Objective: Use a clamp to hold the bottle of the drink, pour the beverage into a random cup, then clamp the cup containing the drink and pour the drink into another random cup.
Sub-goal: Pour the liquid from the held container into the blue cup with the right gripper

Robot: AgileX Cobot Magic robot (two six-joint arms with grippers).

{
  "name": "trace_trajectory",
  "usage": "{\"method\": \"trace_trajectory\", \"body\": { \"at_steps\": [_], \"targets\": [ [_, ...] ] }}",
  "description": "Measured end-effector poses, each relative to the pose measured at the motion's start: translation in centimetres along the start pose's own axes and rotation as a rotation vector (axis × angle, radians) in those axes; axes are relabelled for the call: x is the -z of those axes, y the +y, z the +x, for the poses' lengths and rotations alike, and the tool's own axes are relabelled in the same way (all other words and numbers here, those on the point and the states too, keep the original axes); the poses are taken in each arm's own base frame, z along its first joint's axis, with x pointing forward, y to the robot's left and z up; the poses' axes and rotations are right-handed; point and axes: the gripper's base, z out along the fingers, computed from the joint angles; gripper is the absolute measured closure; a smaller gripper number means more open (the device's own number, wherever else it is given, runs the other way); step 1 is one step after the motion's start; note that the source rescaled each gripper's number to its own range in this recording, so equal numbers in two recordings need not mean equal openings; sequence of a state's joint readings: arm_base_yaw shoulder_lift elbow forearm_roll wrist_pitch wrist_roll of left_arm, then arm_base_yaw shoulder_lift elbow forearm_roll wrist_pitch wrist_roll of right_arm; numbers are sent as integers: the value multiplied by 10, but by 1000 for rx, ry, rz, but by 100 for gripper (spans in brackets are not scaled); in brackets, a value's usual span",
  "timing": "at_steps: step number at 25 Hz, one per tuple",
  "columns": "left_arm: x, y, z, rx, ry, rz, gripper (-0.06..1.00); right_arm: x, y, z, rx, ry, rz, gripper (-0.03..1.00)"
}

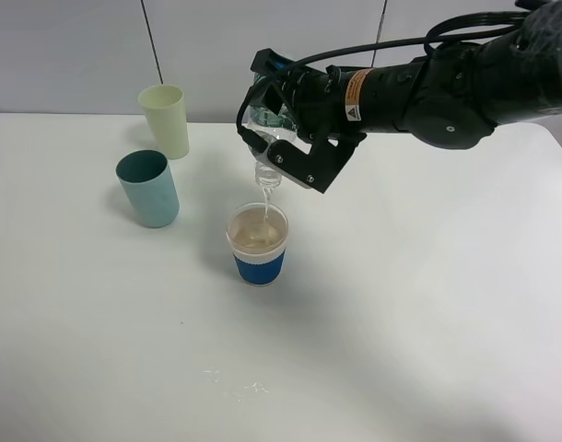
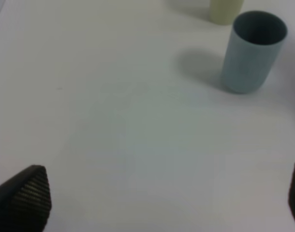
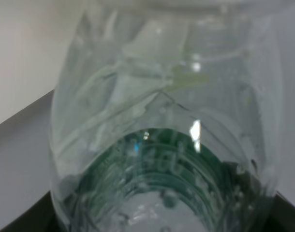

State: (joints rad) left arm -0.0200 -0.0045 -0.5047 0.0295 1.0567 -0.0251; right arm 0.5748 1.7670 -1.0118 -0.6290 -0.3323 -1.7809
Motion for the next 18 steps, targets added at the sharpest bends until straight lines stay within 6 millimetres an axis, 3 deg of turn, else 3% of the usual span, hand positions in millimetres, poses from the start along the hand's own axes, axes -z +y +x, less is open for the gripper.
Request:
{"method": "trace_trajectory", "body": {
  "at_steps": [18],
  "targets": [
    [0,0,0,0,0,0,-6,0,-6,2,73,20,62,95]
  ]
}}
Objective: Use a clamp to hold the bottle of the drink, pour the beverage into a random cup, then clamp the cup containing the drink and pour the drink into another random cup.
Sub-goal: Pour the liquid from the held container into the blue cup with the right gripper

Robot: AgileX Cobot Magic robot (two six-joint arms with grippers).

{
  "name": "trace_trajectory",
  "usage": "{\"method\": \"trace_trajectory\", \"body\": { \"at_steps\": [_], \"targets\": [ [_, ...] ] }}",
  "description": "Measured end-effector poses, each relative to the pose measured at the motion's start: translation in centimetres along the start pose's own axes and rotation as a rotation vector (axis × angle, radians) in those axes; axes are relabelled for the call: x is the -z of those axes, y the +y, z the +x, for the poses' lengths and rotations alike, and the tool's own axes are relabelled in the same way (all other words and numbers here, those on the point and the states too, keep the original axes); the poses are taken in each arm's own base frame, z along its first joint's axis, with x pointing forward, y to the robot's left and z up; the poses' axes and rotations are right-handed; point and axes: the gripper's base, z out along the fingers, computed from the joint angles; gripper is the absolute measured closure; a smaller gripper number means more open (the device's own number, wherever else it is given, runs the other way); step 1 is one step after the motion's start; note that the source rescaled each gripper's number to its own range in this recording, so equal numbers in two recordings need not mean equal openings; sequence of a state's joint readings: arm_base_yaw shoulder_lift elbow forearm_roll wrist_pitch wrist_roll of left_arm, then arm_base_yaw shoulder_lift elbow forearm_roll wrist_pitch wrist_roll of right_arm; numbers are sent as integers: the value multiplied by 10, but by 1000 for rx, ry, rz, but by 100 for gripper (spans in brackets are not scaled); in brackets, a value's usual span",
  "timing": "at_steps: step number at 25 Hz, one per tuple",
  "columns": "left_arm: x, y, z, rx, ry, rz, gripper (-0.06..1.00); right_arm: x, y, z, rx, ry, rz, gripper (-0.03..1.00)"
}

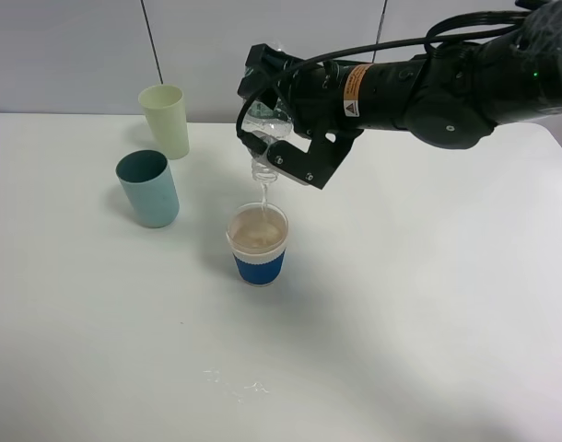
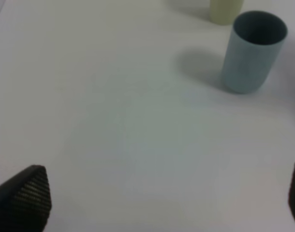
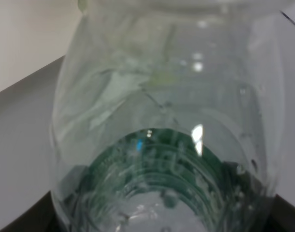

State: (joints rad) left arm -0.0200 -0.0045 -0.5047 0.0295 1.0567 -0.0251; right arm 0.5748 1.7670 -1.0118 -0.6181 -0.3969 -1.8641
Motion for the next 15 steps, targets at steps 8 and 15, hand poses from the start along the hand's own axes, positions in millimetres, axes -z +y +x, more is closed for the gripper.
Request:
{"method": "trace_trajectory", "body": {
  "at_steps": [8,15],
  "targets": [
    [0,0,0,0,0,0,-6,0,-2,1,37,10,25,95],
    [0,0,0,0,0,0,-6,0,-6,2,40,26,68,95]
  ]
}}
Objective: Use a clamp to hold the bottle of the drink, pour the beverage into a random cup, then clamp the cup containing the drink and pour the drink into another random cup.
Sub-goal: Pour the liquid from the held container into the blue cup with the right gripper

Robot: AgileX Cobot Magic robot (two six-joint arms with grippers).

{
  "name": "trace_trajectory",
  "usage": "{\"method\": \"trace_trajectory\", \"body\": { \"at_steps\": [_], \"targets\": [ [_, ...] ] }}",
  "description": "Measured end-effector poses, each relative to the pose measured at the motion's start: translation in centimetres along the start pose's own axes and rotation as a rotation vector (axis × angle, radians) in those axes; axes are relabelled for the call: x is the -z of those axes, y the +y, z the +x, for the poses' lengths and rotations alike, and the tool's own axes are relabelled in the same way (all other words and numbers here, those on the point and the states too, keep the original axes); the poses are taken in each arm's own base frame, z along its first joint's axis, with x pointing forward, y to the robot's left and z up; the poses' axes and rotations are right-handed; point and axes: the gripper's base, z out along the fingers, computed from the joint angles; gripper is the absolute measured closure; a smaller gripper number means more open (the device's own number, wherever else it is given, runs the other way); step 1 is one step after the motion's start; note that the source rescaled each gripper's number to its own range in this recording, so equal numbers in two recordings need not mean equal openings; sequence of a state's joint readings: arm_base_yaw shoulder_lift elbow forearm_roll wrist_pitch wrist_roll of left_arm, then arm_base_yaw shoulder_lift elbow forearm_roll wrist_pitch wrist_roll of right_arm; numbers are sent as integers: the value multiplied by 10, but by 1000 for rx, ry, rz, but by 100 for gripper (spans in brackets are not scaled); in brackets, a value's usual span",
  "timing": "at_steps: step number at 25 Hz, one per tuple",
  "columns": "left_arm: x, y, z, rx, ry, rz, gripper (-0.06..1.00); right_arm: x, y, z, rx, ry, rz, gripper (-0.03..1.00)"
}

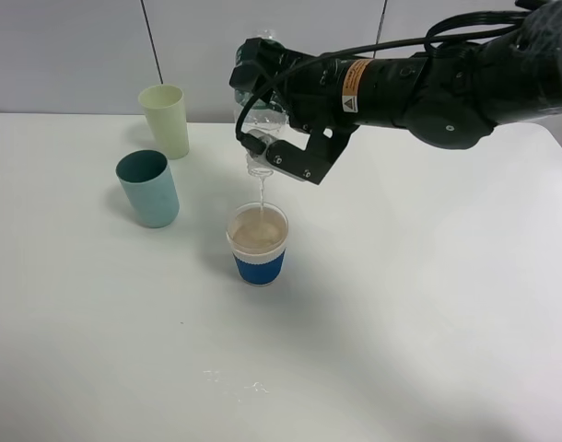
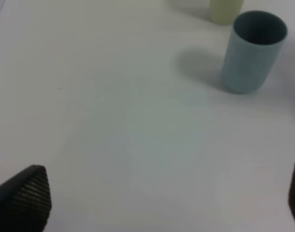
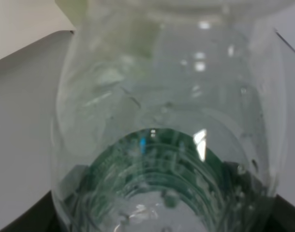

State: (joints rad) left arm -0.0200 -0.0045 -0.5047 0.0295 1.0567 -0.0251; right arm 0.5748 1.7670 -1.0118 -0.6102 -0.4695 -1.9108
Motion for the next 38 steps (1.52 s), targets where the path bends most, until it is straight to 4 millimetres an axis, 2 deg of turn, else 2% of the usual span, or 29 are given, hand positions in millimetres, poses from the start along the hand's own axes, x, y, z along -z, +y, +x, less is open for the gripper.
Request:
{"method": "trace_trajectory", "body": {
  "at_steps": [18,24,29,38],
  "targets": [
    [0,0,0,0,0,0,-6,0,0,0,69,1,3,95],
    [0,0,0,0,0,0,-6,0,-1,1,9,14,12,95],
    [0,0,0,0,0,0,-6,0,-1,2,-282,24,15,95],
    [0,0,0,0,0,0,-6,0,1,3,-1112,39,13,95]
  ]
}}
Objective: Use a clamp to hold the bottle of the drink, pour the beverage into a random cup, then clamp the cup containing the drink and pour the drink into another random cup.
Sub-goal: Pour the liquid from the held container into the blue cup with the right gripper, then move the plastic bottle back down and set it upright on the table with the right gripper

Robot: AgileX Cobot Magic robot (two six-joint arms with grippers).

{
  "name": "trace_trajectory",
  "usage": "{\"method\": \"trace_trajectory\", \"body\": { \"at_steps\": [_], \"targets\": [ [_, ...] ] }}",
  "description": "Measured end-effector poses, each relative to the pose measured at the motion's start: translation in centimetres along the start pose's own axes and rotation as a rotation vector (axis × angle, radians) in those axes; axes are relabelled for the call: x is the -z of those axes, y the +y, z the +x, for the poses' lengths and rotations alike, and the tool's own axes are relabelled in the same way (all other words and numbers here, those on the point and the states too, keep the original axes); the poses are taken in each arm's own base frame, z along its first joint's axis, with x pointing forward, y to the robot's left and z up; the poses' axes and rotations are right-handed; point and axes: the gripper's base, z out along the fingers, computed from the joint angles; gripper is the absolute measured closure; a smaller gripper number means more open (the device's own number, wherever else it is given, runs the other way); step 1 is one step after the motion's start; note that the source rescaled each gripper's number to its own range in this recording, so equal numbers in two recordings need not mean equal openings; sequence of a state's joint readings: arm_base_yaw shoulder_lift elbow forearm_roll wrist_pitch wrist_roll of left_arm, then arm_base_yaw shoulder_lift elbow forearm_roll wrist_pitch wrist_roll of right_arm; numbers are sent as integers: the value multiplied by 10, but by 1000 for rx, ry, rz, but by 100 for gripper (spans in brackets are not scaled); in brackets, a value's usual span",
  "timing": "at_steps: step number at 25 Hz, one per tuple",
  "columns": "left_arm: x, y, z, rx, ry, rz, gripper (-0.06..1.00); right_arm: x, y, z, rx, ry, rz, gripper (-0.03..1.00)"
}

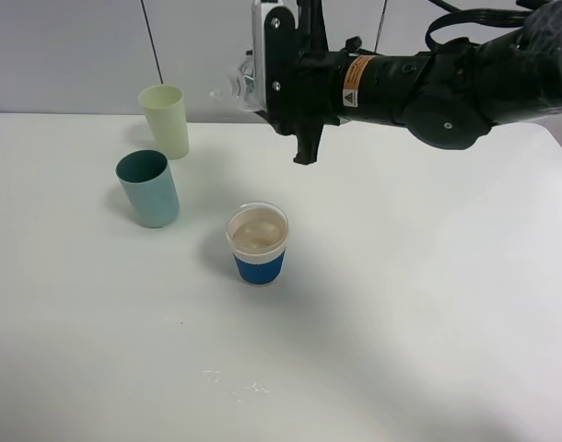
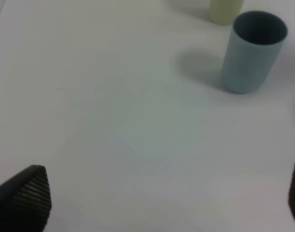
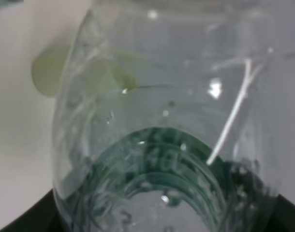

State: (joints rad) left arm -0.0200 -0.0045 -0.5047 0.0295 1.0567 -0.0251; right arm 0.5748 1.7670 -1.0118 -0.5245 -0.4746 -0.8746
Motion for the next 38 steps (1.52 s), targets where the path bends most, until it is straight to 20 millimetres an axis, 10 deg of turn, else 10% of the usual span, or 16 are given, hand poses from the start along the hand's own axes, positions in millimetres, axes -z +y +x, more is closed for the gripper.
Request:
{"method": "trace_trajectory", "body": {
  "at_steps": [14,24,38],
  "targets": [
    [0,0,0,0,0,0,-6,13,-4,44,-746,174,79,95],
    [0,0,0,0,0,0,-6,52,28,90,-1287,204,261,95],
    [0,0,0,0,0,0,-6,50,71,108,-1447,308,268,95]
  ]
}}
